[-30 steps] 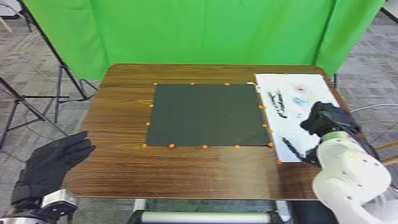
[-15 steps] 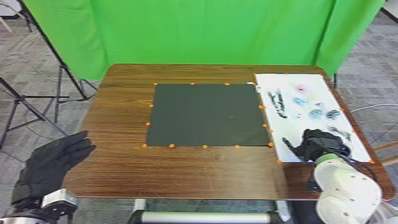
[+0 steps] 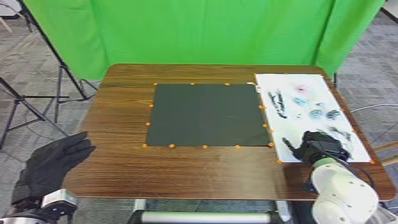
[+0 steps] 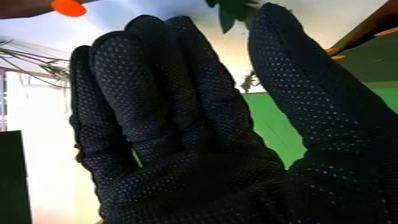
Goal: Arrange flowers
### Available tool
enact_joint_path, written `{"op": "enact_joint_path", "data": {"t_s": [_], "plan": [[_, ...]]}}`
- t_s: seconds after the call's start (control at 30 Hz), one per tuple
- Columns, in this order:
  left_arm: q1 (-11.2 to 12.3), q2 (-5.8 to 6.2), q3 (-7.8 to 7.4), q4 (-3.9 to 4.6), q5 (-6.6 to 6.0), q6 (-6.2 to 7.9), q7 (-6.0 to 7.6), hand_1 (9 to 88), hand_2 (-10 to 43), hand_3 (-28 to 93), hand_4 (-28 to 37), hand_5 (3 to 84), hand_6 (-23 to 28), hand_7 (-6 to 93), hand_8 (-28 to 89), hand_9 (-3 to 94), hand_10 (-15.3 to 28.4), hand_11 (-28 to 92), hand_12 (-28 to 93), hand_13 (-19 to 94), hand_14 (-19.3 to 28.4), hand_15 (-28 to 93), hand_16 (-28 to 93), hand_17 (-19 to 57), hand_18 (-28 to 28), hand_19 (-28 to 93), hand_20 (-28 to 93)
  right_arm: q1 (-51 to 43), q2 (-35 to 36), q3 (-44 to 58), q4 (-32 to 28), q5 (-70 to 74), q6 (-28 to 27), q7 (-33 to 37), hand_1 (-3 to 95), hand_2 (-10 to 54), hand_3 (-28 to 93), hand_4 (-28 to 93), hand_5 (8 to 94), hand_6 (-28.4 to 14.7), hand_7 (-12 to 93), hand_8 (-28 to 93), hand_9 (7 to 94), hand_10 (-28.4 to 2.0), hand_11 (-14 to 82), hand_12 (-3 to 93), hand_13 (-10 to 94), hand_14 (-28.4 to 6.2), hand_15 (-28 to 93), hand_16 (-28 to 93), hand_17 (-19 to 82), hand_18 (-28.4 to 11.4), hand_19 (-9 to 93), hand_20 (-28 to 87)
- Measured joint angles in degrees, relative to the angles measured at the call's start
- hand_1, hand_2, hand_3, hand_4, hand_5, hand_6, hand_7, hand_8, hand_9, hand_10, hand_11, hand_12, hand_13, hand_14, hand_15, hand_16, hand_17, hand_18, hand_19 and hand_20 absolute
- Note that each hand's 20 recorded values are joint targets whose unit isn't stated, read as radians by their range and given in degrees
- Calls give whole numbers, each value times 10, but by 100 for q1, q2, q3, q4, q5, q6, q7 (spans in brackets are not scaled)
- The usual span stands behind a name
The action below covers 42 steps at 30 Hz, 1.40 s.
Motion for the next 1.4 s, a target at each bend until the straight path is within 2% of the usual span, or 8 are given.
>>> {"op": "enact_joint_path", "data": {"t_s": [0.2, 0.3, 0.43, 0.53, 0.83, 1.03, 1.4], "plan": [[-47, -59, -14, 0, 33, -18, -115, 269, 65, 781, -206, 490, 147, 136, -90, 398, 225, 367, 91, 275, 276, 574, -121, -102, 215, 591, 123, 79, -133, -296, 48, -374, 85, 155, 404, -95, 765, -243, 693, -91, 272, -60, 635, -218, 451, 258, 598, -174, 721, 205, 264, -284, 849, 25], [-100, -75, -9, 2, 53, -26, -160, 269, 66, 779, -207, 490, 147, 136, -90, 397, 225, 368, 90, 275, 277, 574, -121, -102, 215, 591, 123, 155, -221, -412, 137, -562, 122, 231, 421, -95, 751, -260, 691, -86, 284, 64, 643, -215, 467, 260, 609, -168, 727, 208, 276, -281, 860, 20], [-139, -85, -5, 3, 66, -38, -183, 269, 66, 780, -207, 490, 147, 136, -90, 397, 225, 369, 90, 275, 276, 574, -121, -102, 215, 591, 123, 251, -321, -490, 295, -702, 302, 268, 453, -95, 726, -269, 703, -77, 300, 135, 663, -205, 479, 262, 629, -158, 727, 212, 286, -278, 866, 18], [-139, -86, -5, 4, 66, -41, -179, 269, 66, 781, -205, 490, 147, 136, -91, 397, 226, 368, 90, 275, 277, 574, -121, -102, 215, 590, 123, 281, -370, -519, 397, -801, 469, 274, 486, -95, 702, -274, 710, -67, 319, 174, 674, -189, 474, 303, 641, -152, 730, 221, 294, -275, 870, 15], [-137, -79, 4, 9, 60, -42, -145, 269, 66, 781, -205, 490, 147, 136, -90, 397, 226, 367, 90, 275, 276, 574, -121, -102, 215, 590, 123, 283, -504, -522, 502, -996, 521, 271, 508, -95, 697, -280, 717, -57, 349, 182, 689, -164, 468, 345, 659, -141, 739, 231, 302, -270, 874, 10], [-137, -78, 4, 12, 60, -50, -141, 270, 67, 781, -205, 490, 147, 137, -90, 398, 226, 367, 90, 276, 277, 575, -121, -102, 215, 591, 124, 219, -568, -492, 505, -1092, 540, 245, 541, -95, 702, -281, 756, -38, 367, 179, 754, -121, 414, 415, 718, -116, 728, 250, 327, -255, 884, -4], [-135, -58, 10, 15, 52, -53, -100, 271, 67, 781, -204, 491, 147, 137, -91, 397, 226, 367, 90, 276, 277, 574, -121, -102, 215, 591, 124, 250, -711, -432, 575, -1019, 724, 274, 551, -95, 736, -276, 809, -19, 339, 212, 820, -93, 398, 430, 785, -89, 710, 270, 364, -247, 905, -6]]}}
